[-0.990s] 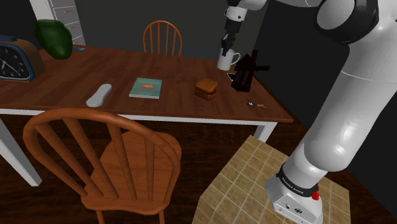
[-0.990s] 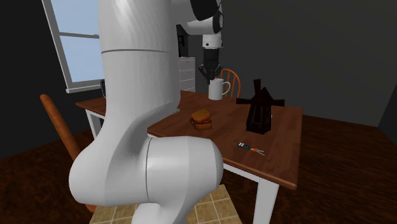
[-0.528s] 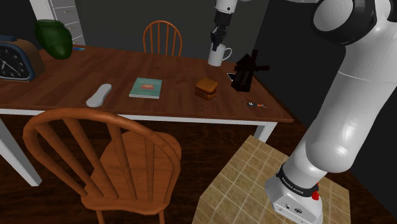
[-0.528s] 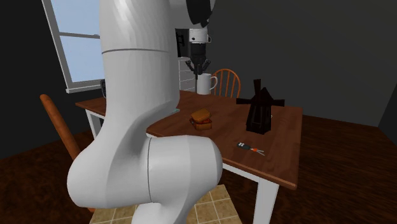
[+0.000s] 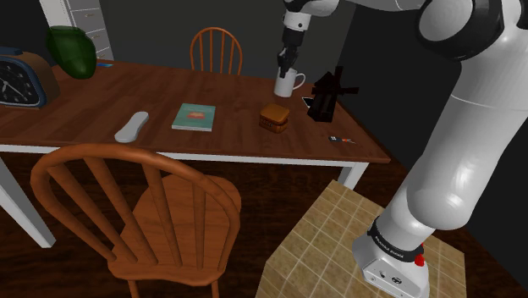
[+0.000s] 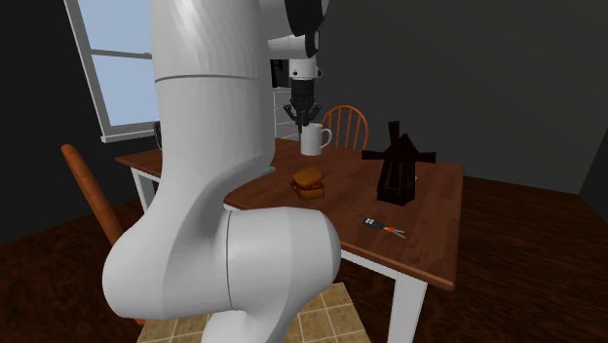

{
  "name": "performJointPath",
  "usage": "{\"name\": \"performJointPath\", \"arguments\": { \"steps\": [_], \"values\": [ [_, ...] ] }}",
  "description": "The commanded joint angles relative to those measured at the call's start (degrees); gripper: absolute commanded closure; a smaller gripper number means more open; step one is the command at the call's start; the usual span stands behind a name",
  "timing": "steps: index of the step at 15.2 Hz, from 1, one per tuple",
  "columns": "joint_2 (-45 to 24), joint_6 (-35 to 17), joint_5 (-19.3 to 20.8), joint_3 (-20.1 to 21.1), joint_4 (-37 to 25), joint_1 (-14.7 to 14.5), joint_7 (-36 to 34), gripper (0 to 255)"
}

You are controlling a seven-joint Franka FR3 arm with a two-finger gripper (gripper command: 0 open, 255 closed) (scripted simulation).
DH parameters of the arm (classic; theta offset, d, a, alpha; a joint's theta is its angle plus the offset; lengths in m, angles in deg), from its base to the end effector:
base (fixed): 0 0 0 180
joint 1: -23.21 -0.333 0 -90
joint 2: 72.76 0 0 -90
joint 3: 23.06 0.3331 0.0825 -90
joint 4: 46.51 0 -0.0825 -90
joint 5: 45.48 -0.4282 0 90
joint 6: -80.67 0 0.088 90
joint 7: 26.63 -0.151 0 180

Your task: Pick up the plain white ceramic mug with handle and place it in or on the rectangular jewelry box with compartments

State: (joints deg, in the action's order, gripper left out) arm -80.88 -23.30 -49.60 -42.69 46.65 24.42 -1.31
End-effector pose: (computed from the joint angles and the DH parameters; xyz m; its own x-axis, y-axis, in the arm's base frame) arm 0.6222 -0.2161 0.5066 0.9959 0.0672 0.0598 0.0671 -0.9977 0.0027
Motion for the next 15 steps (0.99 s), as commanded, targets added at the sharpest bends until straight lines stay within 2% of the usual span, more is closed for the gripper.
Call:
{"name": "performJointPath", "arguments": {
  "steps": [1, 12, 15],
  "values": [
    [-0.01, -1.59, -0.03, 0.05, 1.56, -0.07, -0.01, 255],
    [-0.89, -9.86, -0.53, 0.2, 9.01, -0.15, 0.48, 255],
    [-0.89, -9.86, -0.53, 0.2, 9.01, -0.15, 0.48, 255]
  ]
}}
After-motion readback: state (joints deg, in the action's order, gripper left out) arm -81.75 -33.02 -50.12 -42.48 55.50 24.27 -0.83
